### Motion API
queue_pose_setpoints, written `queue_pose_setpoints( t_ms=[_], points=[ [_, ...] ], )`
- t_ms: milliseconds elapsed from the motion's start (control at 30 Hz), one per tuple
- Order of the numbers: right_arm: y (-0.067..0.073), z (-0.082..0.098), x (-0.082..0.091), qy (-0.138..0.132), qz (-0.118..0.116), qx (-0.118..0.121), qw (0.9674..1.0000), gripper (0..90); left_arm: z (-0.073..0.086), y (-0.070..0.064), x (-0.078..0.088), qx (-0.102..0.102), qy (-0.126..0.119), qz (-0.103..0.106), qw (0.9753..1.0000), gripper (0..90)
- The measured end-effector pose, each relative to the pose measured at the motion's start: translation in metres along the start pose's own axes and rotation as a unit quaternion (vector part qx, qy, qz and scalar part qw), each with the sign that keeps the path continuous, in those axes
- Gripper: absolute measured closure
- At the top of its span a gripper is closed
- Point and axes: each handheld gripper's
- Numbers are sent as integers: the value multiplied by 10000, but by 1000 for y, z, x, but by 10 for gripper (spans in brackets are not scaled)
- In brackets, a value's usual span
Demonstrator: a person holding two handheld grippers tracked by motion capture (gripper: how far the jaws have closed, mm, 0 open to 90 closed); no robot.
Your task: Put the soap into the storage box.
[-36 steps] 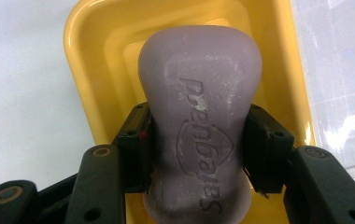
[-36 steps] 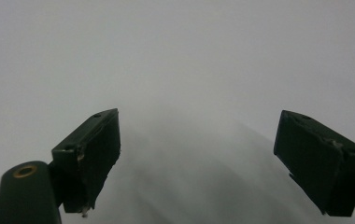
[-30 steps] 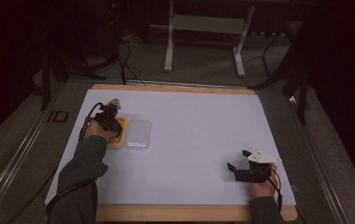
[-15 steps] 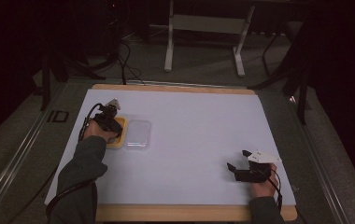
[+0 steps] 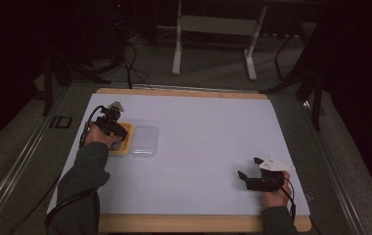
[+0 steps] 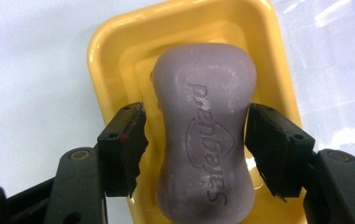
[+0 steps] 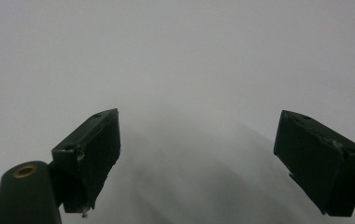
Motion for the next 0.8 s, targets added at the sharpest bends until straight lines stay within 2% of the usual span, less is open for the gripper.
queue_pose_setpoints(
  t_ms=[300, 600, 667, 800],
  points=[
    [0, 0, 0, 1, -1, -3, 10000, 144, 5, -3, 11, -221, -265, 32, 9994, 397],
    [0, 0, 0, 0, 1, 3, 10000, 143, 11, -12, 19, -527, -596, 73, 9968, 408],
    [0, 0, 0, 7, -1, 7, 10000, 143, 15, -18, 21, -747, -788, 85, 9941, 407],
    [0, 0, 0, 11, 4, 5, 10000, 144, 21, -25, 23, -946, -1008, 151, 9903, 405]
  ],
)
Point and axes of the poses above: each handheld gripper's, and its own axes: x roughly backward along the jaws, z roughly out of its underside, y roughly to its left, and after that the axes turned 15 degrees about y, right-handed
